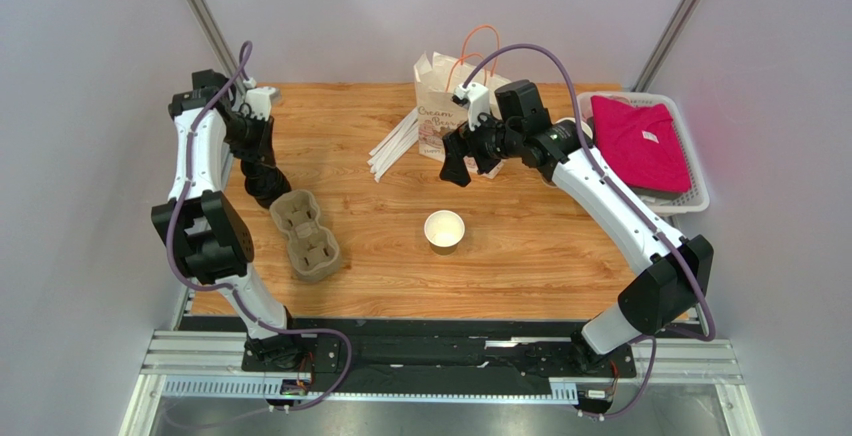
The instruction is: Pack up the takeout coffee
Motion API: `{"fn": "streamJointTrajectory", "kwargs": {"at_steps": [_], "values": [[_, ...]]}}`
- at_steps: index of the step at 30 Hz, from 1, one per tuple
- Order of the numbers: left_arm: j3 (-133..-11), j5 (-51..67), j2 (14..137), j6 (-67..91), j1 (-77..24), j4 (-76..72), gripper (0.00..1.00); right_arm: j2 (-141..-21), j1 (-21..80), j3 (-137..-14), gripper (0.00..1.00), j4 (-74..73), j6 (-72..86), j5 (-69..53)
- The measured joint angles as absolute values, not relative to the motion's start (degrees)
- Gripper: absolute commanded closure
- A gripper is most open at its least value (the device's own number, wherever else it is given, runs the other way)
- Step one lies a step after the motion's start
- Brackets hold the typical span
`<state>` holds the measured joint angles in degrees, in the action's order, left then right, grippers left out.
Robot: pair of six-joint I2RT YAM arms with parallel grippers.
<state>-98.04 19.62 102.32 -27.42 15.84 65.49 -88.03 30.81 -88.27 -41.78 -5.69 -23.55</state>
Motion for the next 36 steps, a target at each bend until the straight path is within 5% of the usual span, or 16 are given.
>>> {"fn": "streamJointTrajectory", "kwargs": {"at_steps": [8, 12, 14, 17, 23, 36], "values": [[-106.43, 54.43, 96.36, -16.27, 14.04, 68.27, 1.00, -87.90, 30.70, -90.48, 0.07, -42.00, -5.87, -23.62], [-96.64, 70.37, 85.38, 5.15, 6.28, 49.82, 1.00, -86.43, 30.65, -92.14, 0.07, -41.52, -5.13, -24.21], [-86.98, 74.35, 78.96, 23.55, 1.63, 29.26, 1.00, -84.31, 30.65, -92.31, 0.09, -40.47, -3.81, -24.82], [-78.70, 77.60, 73.69, 43.33, -2.20, 4.25, 1.00, -80.12, 30.59, -92.31, 0.11, -37.74, -1.63, -26.00], [-80.53, 80.47, 73.87, 61.82, -7.14, -21.96, 1.00, -70.76, 30.55, -89.62, 0.21, -26.76, 4.10, -29.30], [-86.83, 81.38, 77.87, 71.20, -12.82, -39.09, 1.00, -75.20, 30.55, -88.55, 0.39, -10.59, 26.61, -34.76]]}}
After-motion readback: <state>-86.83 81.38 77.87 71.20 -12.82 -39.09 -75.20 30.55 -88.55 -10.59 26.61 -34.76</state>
